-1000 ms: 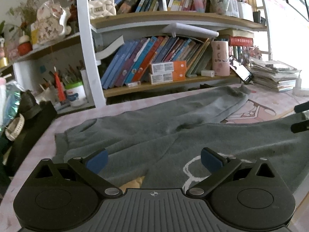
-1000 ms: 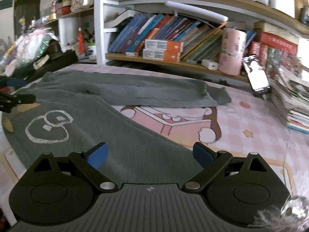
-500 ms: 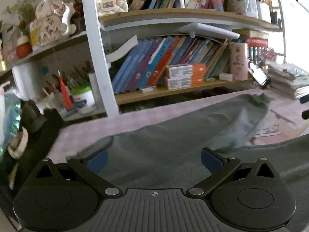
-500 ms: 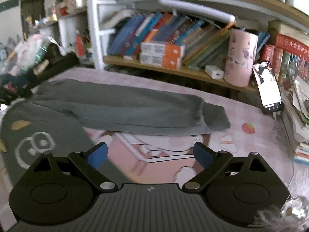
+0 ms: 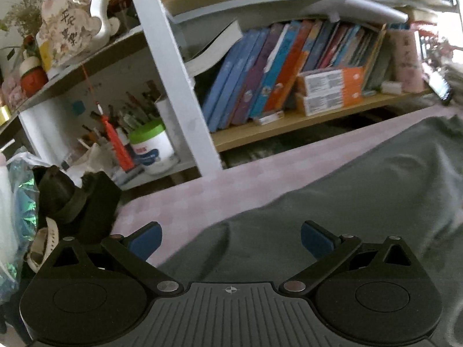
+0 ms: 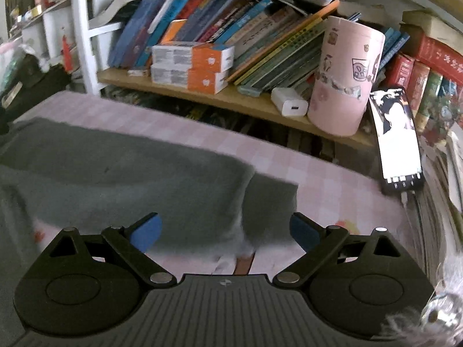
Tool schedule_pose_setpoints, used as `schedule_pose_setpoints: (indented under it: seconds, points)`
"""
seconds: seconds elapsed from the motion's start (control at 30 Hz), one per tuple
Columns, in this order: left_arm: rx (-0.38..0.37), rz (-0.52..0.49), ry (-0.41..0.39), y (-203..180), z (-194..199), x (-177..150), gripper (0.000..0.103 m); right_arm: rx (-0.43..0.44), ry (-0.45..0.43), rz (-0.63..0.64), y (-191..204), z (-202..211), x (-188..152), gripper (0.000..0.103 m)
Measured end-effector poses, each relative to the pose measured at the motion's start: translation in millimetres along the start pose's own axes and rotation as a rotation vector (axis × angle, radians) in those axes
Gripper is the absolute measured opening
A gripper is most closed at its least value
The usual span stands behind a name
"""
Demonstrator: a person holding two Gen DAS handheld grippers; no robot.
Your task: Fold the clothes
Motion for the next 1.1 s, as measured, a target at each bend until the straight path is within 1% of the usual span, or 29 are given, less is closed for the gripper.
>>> schedule_pose_setpoints:
  seconds: [0.17, 0.27, 0.3, 0.33, 0.37, 0.4, 0.43, 0.57, 0.73, 0.83, 1.0, 1.07, 1.1]
  points:
    - [-0.015, 0.008, 0.041, 13, -26, -5, 0.103, -0.032, 0.025, 0.035, -11, -29, 22, 0.095]
    - [-0.035, 0.023, 0.069, 22, -41, -8, 0.103, -0.037, 0.034, 0.072, -10, -44, 33, 0.091]
    - [-0.042, 0.039, 0.072, 25, -44, -7, 0.102, -0.037, 0.038, 0.084, -9, -50, 36, 0.085]
    - [-0.042, 0.054, 0.071, 29, -47, -6, 0.101, -0.042, 0.048, 0.100, -9, -56, 37, 0.076]
    - [-0.037, 0.059, 0.068, 32, -50, -6, 0.094, -0.055, 0.068, 0.123, -9, -63, 38, 0.071]
    - [-0.035, 0.052, 0.068, 33, -53, -5, 0.087, -0.071, 0.087, 0.146, -9, -70, 38, 0.063]
    - [-0.037, 0.038, 0.071, 33, -56, -4, 0.085, -0.079, 0.101, 0.165, -9, -76, 38, 0.060]
    - [-0.094, -0.002, 0.096, 28, -67, -6, 0.085, -0.078, 0.129, 0.192, -12, -91, 36, 0.060]
    - [-0.192, -0.030, 0.150, 17, -84, -15, 0.085, -0.014, 0.122, 0.165, -19, -98, 39, 0.061]
    - [-0.234, 0.014, 0.149, 20, -91, -14, 0.085, 0.032, 0.125, 0.124, -25, -101, 39, 0.061]
    - [-0.300, 0.137, 0.174, 31, -104, -18, 0.086, 0.082, 0.111, 0.016, -32, -104, 36, 0.061]
    - [-0.318, 0.154, 0.178, 32, -105, -18, 0.085, 0.094, 0.100, -0.011, -34, -104, 34, 0.062]
    - [-0.322, 0.150, 0.180, 32, -104, -18, 0.082, 0.093, 0.098, -0.012, -33, -103, 34, 0.060]
Point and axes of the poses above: each gripper's, at about its wrist camera, not at the fingertips, and z roughly against the way its jaws point, y to its left, x to its top, the point moved 7 cm from there along -z, roughly the way its jaws point, and after that the axes turned 1 degree about y, right-handed, at the moved point
